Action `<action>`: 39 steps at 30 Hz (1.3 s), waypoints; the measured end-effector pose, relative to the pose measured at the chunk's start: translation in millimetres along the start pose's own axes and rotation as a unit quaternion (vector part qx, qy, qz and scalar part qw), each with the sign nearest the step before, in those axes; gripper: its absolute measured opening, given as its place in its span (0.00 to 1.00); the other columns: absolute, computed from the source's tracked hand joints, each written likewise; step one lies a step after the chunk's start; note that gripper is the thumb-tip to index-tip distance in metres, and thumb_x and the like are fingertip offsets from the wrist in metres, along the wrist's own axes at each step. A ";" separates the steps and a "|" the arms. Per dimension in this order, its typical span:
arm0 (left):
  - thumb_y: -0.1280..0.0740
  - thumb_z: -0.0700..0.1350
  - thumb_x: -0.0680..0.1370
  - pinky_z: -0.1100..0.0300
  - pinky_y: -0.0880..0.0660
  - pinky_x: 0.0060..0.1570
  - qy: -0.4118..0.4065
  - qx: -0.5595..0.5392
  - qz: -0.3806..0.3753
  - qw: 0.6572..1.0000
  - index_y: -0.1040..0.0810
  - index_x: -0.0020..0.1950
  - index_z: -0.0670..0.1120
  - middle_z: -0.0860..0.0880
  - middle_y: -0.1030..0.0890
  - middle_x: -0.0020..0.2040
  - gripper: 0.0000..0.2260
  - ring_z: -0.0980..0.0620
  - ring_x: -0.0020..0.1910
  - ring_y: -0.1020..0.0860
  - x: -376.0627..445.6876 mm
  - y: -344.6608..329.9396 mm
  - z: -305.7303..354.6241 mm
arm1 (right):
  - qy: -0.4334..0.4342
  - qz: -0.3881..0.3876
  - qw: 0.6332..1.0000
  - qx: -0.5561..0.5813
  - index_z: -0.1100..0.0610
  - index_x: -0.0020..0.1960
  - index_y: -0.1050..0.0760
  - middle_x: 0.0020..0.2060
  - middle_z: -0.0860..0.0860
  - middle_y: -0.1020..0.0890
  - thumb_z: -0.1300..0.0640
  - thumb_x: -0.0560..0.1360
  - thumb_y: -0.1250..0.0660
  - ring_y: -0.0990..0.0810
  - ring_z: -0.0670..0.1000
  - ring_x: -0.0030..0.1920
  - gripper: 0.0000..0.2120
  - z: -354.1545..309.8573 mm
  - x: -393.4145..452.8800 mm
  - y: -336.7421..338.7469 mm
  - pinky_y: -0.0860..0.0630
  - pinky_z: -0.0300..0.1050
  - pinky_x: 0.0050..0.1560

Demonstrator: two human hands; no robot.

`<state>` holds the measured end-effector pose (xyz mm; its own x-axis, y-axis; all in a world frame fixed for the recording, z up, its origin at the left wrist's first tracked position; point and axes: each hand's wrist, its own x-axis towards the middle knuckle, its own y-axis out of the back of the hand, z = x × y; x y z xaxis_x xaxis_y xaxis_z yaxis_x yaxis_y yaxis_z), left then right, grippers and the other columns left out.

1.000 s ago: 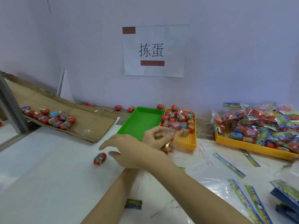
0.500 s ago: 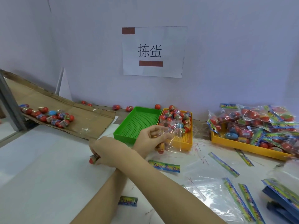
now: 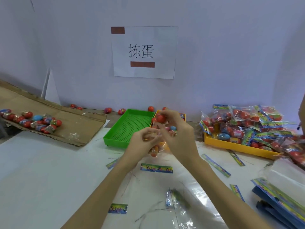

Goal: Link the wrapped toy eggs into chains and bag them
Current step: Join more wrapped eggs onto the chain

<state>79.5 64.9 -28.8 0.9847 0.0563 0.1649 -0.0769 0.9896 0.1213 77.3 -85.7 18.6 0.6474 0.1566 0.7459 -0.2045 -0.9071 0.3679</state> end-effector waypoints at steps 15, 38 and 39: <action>0.23 0.44 0.75 0.60 0.18 0.41 -0.098 -0.030 -0.033 0.994 0.17 0.63 0.50 0.47 0.12 0.49 0.16 0.47 0.49 0.13 -21.2 -13.4 23.9 | -0.053 -0.011 0.998 -0.019 0.50 0.65 0.21 0.55 0.44 0.19 0.60 0.78 0.28 0.20 0.40 0.51 0.16 22.1 -26.4 43.8 0.24 0.29 0.45; 0.30 0.37 0.82 0.58 0.18 0.56 -0.112 -0.079 -0.056 0.989 0.17 0.65 0.43 0.46 0.12 0.56 0.12 0.46 0.56 0.14 -18.5 -19.5 18.2 | -0.051 -0.115 0.990 -0.064 0.48 0.60 0.22 0.48 0.41 0.18 0.57 0.80 0.31 0.19 0.40 0.48 0.10 20.1 -24.6 52.6 0.23 0.30 0.41; 0.31 0.37 0.82 0.59 0.18 0.54 -0.116 -0.067 -0.055 0.990 0.16 0.64 0.43 0.46 0.12 0.54 0.11 0.47 0.54 0.13 -18.8 -19.8 17.8 | -0.048 -0.124 0.988 -0.074 0.48 0.59 0.22 0.48 0.41 0.19 0.57 0.80 0.31 0.20 0.39 0.49 0.08 21.1 -25.2 52.2 0.23 0.30 0.42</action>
<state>59.8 41.9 -16.9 0.9228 -0.0689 0.3791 0.0654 0.9976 0.0223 65.8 -145.2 7.3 0.7569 0.3227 0.5683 -0.1307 -0.7773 0.6154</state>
